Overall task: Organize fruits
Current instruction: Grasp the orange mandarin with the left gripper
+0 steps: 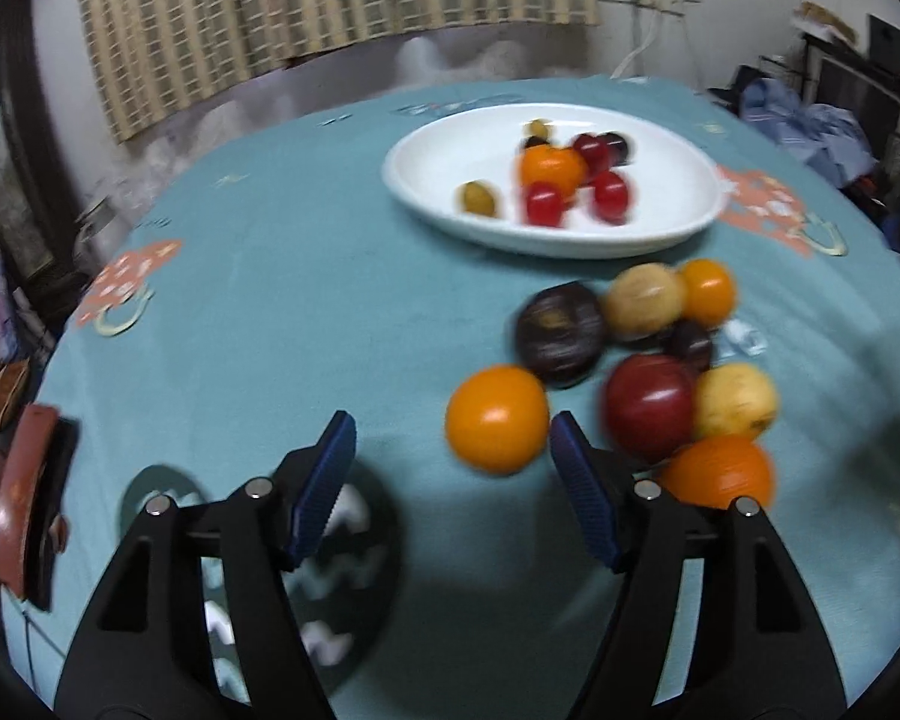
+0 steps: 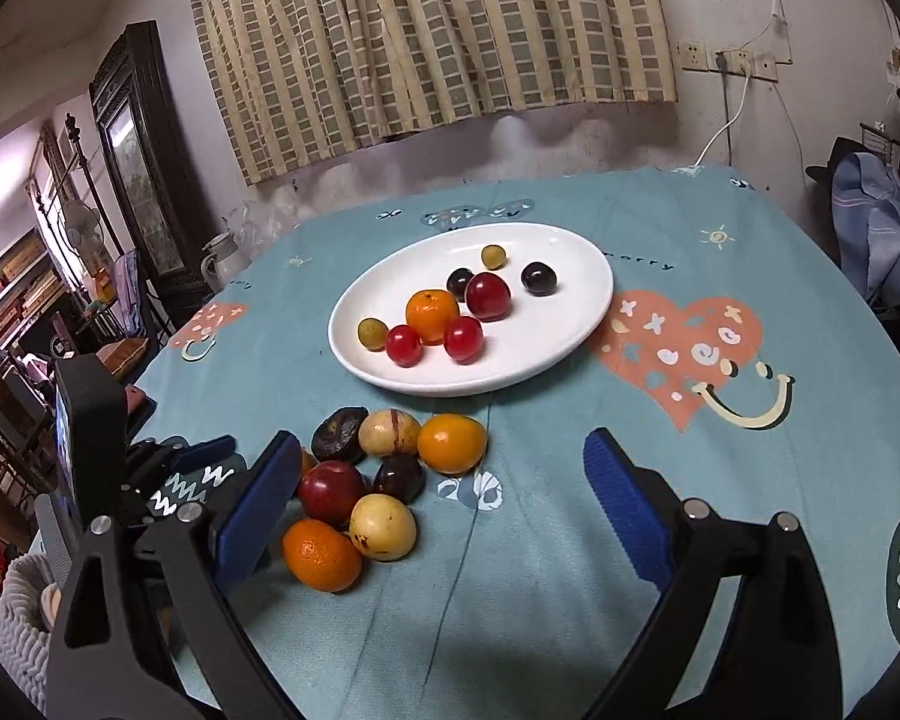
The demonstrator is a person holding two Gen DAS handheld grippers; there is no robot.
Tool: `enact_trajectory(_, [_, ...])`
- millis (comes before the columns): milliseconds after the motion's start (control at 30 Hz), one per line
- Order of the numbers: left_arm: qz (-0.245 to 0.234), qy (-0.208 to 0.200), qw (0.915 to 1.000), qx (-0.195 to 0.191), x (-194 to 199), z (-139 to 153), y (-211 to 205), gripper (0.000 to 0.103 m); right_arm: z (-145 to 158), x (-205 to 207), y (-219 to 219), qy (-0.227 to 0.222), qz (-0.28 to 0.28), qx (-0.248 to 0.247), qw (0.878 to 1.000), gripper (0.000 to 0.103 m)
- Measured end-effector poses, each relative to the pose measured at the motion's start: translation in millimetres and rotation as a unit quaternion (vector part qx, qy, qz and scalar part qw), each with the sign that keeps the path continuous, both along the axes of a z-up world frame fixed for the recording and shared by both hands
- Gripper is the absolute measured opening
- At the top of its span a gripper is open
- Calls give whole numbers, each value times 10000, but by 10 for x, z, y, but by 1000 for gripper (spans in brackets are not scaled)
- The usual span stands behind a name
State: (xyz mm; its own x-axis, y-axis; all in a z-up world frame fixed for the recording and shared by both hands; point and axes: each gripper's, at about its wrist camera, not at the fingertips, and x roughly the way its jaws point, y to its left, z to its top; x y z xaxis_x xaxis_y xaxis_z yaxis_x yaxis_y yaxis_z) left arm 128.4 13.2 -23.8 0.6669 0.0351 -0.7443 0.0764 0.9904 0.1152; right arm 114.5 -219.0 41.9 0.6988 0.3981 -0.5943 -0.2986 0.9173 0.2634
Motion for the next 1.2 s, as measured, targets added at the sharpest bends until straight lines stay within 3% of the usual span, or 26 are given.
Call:
enact_trajectory(67, [173, 71, 9996, -212, 4, 16, 147, 66, 0, 5, -20, 15, -13, 26, 10000, 95])
enact_trajectory(200, [20, -43, 9992, -389, -11, 54, 174, 64, 6, 6, -32, 22, -4, 54, 10000, 95])
enact_trajectory(233, [-38, -14, 9992, -393, -2, 38, 161, 59, 2, 4, -29, 24, 1, 50, 10000, 95])
enact_trajectory(333, [-16, 204, 9983, -551, 61, -39, 211, 32, 6, -5, -16, 4, 20, -2, 10000, 95])
enact_trajectory(400, [66, 305, 9967, -753, 109, -77, 273, 31, 3, -4, -14, 26, 35, 1, 10000, 95])
enact_trajectory(467, [191, 203, 9967, -768, 161, -75, 322, 45, -5, 1, -6, 63, 62, 28, 10000, 95])
enact_trajectory(500, [247, 104, 9969, -738, 187, -60, 319, 48, -12, 3, -2, 78, 65, 24, 9999, 95])
enact_trajectory(633, [79, 0, 9971, -763, 226, -33, 250, 50, -52, 28, 8, 139, 48, -26, 9999, 95])
enact_trajectory(733, [33, -195, 9983, -552, 268, -5, 174, 50, -79, 42, 12, 185, 48, -30, 9998, 95])
enact_trajectory(800, [67, -89, 9979, -639, 352, -31, 187, 49, -93, 45, 25, 199, 59, -65, 9998, 95])
enact_trajectory(867, [144, 103, 9977, -654, 393, -92, 218, 38, -102, 50, 29, 207, 61, -97, 9997, 95])
enact_trajectory(967, [171, 197, 9963, -823, 330, -88, 268, 38, -127, 76, 25, 258, 38, -149, 9995, 95])
enact_trajectory(1200, [134, 250, 9968, -749, 119, -71, 258, 38, -217, 136, 5, 412, -5, -191, 9990, 95])
